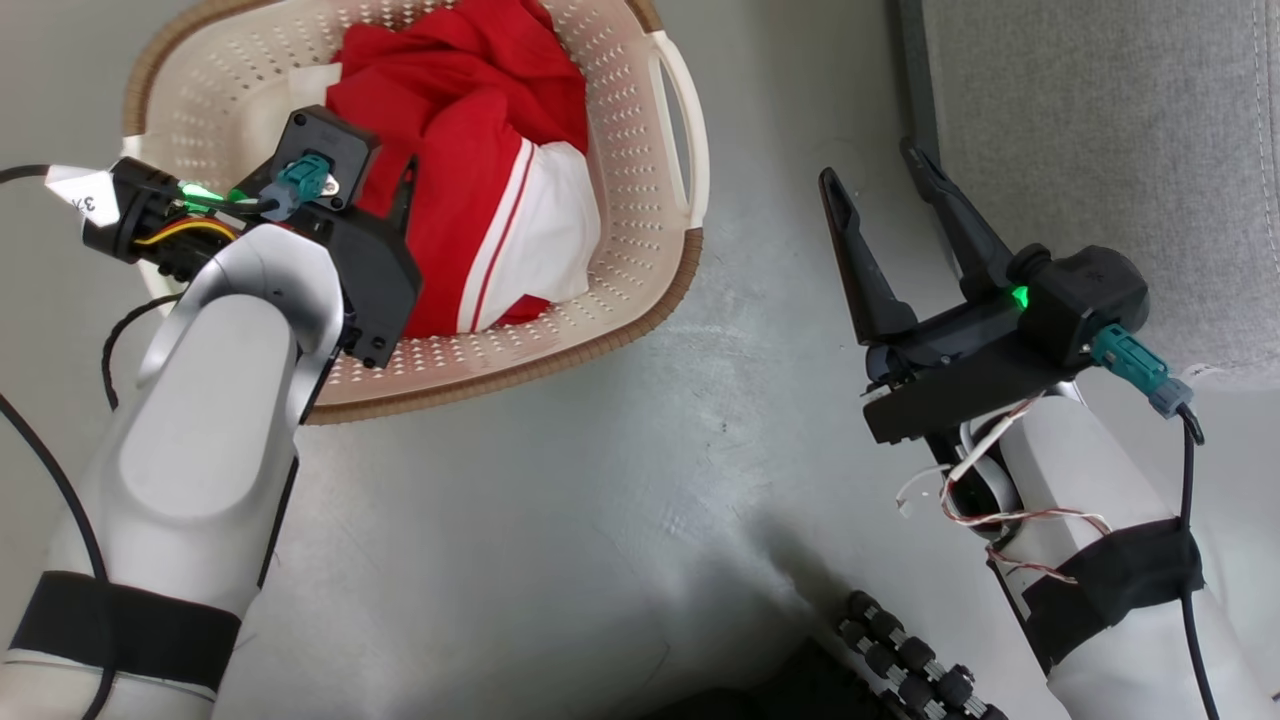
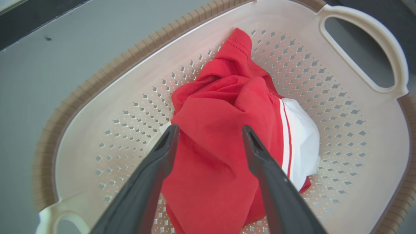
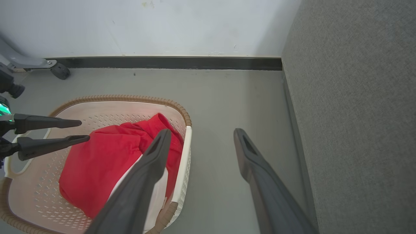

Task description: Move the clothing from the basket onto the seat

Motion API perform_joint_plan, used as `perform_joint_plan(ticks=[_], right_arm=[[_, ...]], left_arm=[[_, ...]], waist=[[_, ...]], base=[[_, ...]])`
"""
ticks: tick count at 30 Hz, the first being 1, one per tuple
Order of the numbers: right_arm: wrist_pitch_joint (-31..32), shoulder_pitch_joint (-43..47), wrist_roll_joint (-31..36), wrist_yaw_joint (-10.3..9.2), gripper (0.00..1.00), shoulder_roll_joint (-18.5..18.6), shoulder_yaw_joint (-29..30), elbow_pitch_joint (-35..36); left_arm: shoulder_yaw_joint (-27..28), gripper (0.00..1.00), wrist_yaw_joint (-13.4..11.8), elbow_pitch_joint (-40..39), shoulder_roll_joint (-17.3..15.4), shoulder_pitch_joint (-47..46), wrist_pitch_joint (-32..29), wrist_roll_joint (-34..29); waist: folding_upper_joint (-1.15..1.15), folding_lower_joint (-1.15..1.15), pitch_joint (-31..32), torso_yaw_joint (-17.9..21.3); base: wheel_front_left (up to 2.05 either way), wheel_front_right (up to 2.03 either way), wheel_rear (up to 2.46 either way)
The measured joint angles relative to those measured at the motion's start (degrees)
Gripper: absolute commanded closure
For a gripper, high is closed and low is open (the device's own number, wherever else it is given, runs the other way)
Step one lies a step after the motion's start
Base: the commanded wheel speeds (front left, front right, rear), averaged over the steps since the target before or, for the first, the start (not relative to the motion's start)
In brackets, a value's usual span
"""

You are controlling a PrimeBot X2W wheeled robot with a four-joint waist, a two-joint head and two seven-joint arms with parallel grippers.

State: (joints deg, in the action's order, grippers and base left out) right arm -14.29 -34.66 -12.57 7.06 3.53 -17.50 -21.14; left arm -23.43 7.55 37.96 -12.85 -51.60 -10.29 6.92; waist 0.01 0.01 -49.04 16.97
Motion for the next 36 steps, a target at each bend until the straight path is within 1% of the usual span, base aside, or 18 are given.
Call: perform_joint_plan(ticks=[7, 13, 21, 27, 36], right_arm=[[0.00, -0.17, -0.02, 0.01, 0.00, -0.29, -1.01, -0.27], [0.00, -0.71, -0.10, 0.01, 0.00, -0.46, -1.52, -0.67], [0.00, -0.73, -1.85, 0.01, 0.00, -0.52, -2.31, -0.92], [0.00, -0.98, -2.45, 0.01, 0.00, -0.53, -2.70, -0.92], [0.00, -1.22, -3.12, 0.01, 0.00, -0.53, -3.82, 0.02]], left_arm=[[-0.68, 0.00, 0.00, 0.67, -1.41, -2.02, -2.70, -0.48], [-1.14, 0.00, 0.00, 1.47, -1.80, -2.93, -4.82, -0.55], [-2.07, 0.00, 0.00, 1.85, -1.35, -3.57, -7.11, 0.27], [-3.13, 0.00, 0.00, 1.82, 0.01, -3.57, -7.81, 1.92], [-4.03, 0.00, 0.00, 1.79, 0.15, -4.67, -9.87, 3.37]], waist=[[0.00, 0.00, -1.62, 1.52], [0.00, 0.00, -2.47, 2.61], [-0.01, 0.00, -3.02, 3.36], [-0.01, 0.00, -3.21, 3.42], [-0.01, -0.01, -3.77, 3.44]], base=[[0.00, 0.00, 0.00], [0.00, 0.00, 0.00], [0.00, 0.00, 0.00], [0.00, 0.00, 0.00], [0.00, 0.00, 0.00]])
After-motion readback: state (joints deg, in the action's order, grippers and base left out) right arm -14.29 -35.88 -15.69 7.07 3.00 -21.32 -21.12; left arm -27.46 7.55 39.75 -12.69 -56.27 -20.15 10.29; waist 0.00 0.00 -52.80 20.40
